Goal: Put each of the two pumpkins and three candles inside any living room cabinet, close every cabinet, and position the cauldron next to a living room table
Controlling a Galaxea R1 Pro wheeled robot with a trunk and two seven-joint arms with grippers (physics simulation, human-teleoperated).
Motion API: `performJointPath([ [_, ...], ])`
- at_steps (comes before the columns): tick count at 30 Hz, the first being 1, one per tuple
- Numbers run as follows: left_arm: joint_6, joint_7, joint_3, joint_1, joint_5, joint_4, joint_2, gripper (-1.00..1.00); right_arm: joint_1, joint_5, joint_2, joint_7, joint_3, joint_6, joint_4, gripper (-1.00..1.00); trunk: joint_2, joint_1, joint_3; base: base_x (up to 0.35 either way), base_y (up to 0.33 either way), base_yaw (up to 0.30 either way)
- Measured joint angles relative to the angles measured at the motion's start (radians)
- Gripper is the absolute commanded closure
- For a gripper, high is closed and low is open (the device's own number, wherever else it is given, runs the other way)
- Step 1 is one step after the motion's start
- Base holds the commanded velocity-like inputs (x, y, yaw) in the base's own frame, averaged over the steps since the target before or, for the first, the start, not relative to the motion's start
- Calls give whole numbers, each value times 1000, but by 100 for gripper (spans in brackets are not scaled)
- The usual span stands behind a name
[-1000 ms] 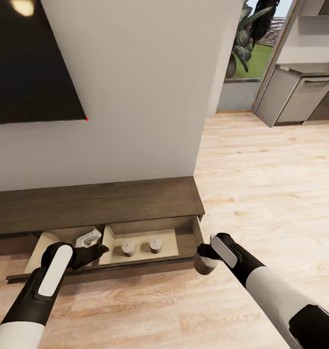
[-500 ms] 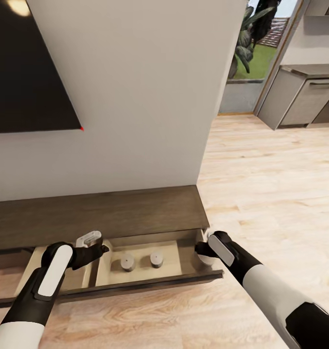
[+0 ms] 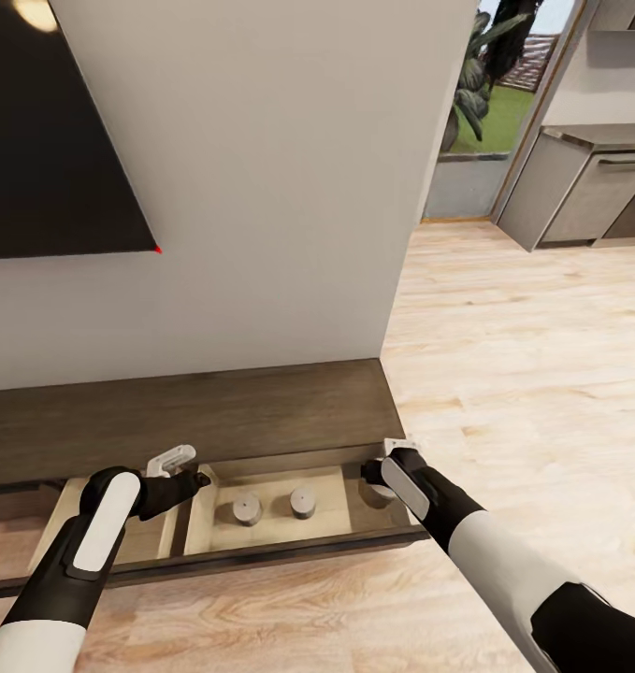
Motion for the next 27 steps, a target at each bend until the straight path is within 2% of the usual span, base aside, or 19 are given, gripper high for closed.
performJointPath([
  [10,0,0,1,0,0,0,0,-100,0,4,1,1,-4,0,0,100,0,0,0,0,0,175],
  [15,0,0,1,0,0,0,0,-100,0,5,1,1,-5,0,0,100,0,0,0,6,0,30],
  [27,0,1,0,0,-4,0,0,-100,0,3,1,3,-8,0,0,100,0,0,0,136,0,1],
])
